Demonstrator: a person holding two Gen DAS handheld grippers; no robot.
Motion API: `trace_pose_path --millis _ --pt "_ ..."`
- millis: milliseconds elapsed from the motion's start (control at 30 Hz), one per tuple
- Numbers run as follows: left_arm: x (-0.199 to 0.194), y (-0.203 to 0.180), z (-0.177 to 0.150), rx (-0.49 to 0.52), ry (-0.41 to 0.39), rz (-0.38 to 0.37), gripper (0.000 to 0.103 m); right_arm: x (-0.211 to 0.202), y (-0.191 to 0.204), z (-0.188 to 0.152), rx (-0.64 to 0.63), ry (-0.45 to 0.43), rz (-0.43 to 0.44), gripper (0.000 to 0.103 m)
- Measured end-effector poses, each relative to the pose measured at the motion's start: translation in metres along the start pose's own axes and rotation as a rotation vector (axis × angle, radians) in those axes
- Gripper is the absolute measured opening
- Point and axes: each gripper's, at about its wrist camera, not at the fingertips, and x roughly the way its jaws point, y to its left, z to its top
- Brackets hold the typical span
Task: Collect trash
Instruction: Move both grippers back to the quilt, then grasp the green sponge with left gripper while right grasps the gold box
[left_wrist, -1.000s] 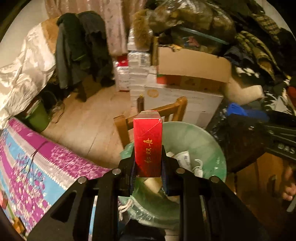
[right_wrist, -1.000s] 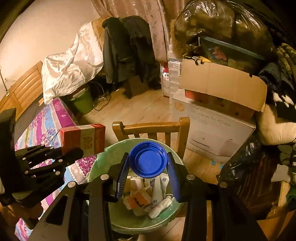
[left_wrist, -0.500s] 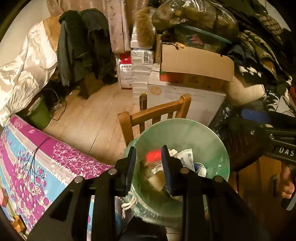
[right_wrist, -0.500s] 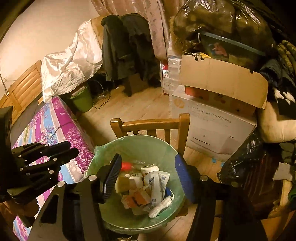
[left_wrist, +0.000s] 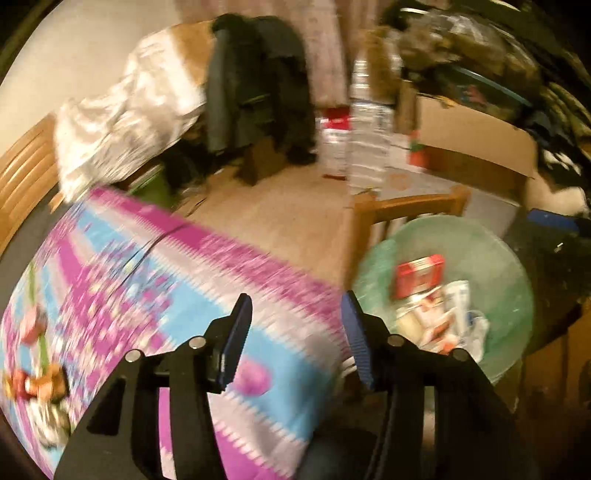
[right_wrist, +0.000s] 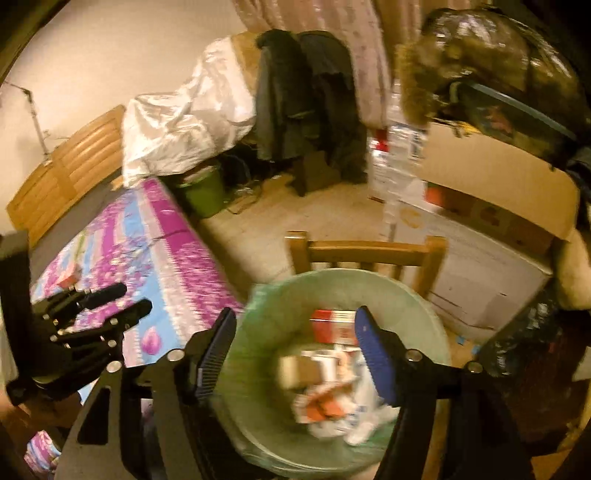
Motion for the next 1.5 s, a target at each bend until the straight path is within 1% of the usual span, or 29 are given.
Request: trace_pose_path --millis 100,133,167,200,233,267,333,467,533,567,633,733,767,800,833,867,933,1000,1033,1133,1167,1233,1267,1367,1400,1433,1467,1500 --pt "-0.006 0.043 -0.026 -0.117 0.025 0.038 0.055 0.01 0.028 -0.001 0.027 -0.011 0.095 0.081" --pt "-0.01 0.057 -0.035 -0.152 0.03 0.048 0.057 0.015 0.037 -0.001 0.044 -0.008 0.131 0.082" --pt "-0.014 0.07 -0.045 -0.18 0.034 0.061 0.058 0.02 0.045 -0.003 0.058 0.0 0.165 0.085" --pt "-0.018 0.082 -0.055 -0.205 0.036 0.074 0.058 0.026 0.055 -0.004 0.074 0.017 0.219 0.09" --pt "-0.023 0.096 -0.068 -0.239 0.04 0.088 0.059 0.031 0.064 -0.005 0.079 0.032 0.254 0.093" --pt "-0.029 0.111 -0.082 -0.278 0.046 0.103 0.06 0.039 0.077 -0.008 0.085 0.054 0.284 0.094" --pt "-0.04 0.136 -0.106 -0.351 0.058 0.128 0.06 0.053 0.103 -0.014 0.069 0.101 0.311 0.095" --pt "-0.067 0.186 -0.164 -0.513 0.077 0.188 0.06 0.088 0.165 -0.033 0.011 0.244 0.379 0.095" --pt "-0.085 0.211 -0.193 -0.594 0.072 0.218 0.06 0.101 0.193 -0.041 -0.033 0.299 0.401 0.095" --pt "-0.093 0.222 -0.204 -0.629 0.07 0.233 0.06 0.108 0.212 -0.046 -0.075 0.322 0.415 0.095" --pt "-0.114 0.251 -0.233 -0.712 0.061 0.284 0.06 0.116 0.245 -0.055 -0.157 0.338 0.424 0.095" --pt "-0.132 0.285 -0.258 -0.773 0.049 0.329 0.06 0.129 0.297 -0.063 -0.287 0.354 0.452 0.095" --pt "-0.137 0.299 -0.264 -0.781 0.049 0.342 0.06 0.136 0.321 -0.064 -0.344 0.348 0.477 0.095" --pt "-0.139 0.307 -0.266 -0.782 0.05 0.349 0.06 0.14 0.333 -0.065 -0.38 0.344 0.499 0.095" --pt "-0.14 0.322 -0.267 -0.775 0.051 0.355 0.06 0.147 0.358 -0.066 -0.454 0.328 0.526 0.095" --pt "-0.141 0.334 -0.267 -0.765 0.047 0.357 0.06 0.15 0.371 -0.065 -0.503 0.312 0.532 0.095" --pt "-0.14 0.357 -0.265 -0.75 0.034 0.363 0.06 0.159 0.414 -0.063 -0.656 0.262 0.558 0.095" --pt "-0.133 0.382 -0.261 -0.764 0.016 0.329 0.06 0.167 0.447 -0.062 -0.774 0.228 0.58 0.095" --pt "-0.128 0.391 -0.26 -0.773 0.011 0.325 0.06 0.178 0.47 -0.061 -0.838 0.221 0.601 0.095" --pt "-0.108 0.422 -0.253 -0.785 0.002 0.291 0.06 0.199 0.513 -0.058 -0.926 0.216 0.62 0.095" --pt "-0.102 0.429 -0.253 -0.789 -0.002 0.283 0.06 0.209 0.528 -0.056 -0.956 0.225 0.639 0.095" --pt "-0.089 0.444 -0.251 -0.804 -0.001 0.232 0.06 0.229 0.554 -0.053 -1.004 0.252 0.664 0.095" --pt "-0.084 0.45 -0.251 -0.807 0.001 0.228 0.06 0.237 0.563 -0.052 -1.012 0.269 0.68 0.095" --pt "-0.065 0.461 -0.249 -0.779 0.023 0.195 0.06 0.268 0.586 -0.049 -0.984 0.345 0.734 0.095" --pt "-0.06 0.464 -0.249 -0.776 0.032 0.187 0.06 0.281 0.591 -0.05 -0.964 0.388 0.754 0.094" --pt "-0.05 0.467 -0.25 -0.781 0.053 0.158 0.06 0.289 0.595 -0.053 -0.96 0.411 0.753 0.092" --pt "-0.042 0.469 -0.252 -0.786 0.072 0.137 0.06 0.303 0.6 -0.06 -0.974 0.457 0.74 0.086" --pt "-0.039 0.471 -0.253 -0.786 0.071 0.14 0.06 0.312 0.601 -0.069 -0.993 0.493 0.723 0.073"
